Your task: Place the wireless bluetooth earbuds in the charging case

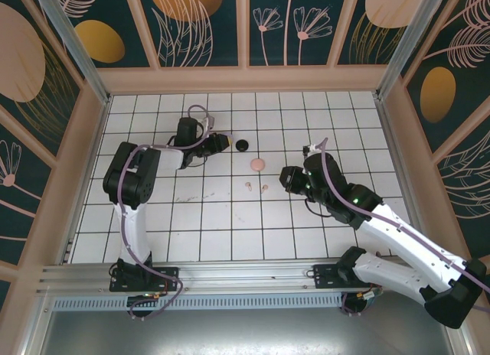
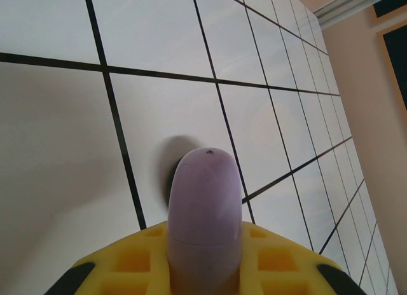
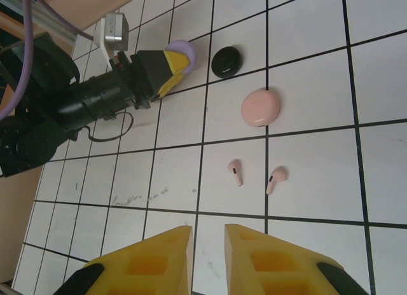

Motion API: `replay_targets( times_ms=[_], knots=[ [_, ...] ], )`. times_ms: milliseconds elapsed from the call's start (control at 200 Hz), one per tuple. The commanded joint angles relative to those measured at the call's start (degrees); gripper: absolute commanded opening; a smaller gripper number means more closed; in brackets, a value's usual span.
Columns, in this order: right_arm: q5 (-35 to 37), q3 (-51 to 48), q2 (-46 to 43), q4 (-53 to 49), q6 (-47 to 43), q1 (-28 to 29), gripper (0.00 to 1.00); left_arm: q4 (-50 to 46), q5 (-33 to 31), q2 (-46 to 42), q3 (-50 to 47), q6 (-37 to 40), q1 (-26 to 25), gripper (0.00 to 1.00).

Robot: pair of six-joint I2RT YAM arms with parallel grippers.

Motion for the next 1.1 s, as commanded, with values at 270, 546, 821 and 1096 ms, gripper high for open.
replay_targets(
  times_ms=[270, 546, 821, 1096],
  knots=[
    [1.42, 0.0, -1.34, 0.93, 0.16, 0.29, 0.24, -11.07, -0.96, 5.13, 6.33, -1.28, -0.16, 0.15],
    [1.16, 0.54, -1.52, 0.78, -0.03, 0.29, 0.23, -15.43, -3.31, 5.48, 7.23, -0.03, -0.12, 0.27],
    [1.69, 1.21, -2.22, -0.04, -0.52, 0.29, 0.22, -18.51, -6.92, 3.61, 7.59, 1.95, 0.01, 0.4],
    [2.12, 2.05, -2.72, -0.8, -0.88, 0.25, 0.22, -21.85, -11.3, -0.06, 7.42, 4.9, 1.04, 0.43]
  ],
)
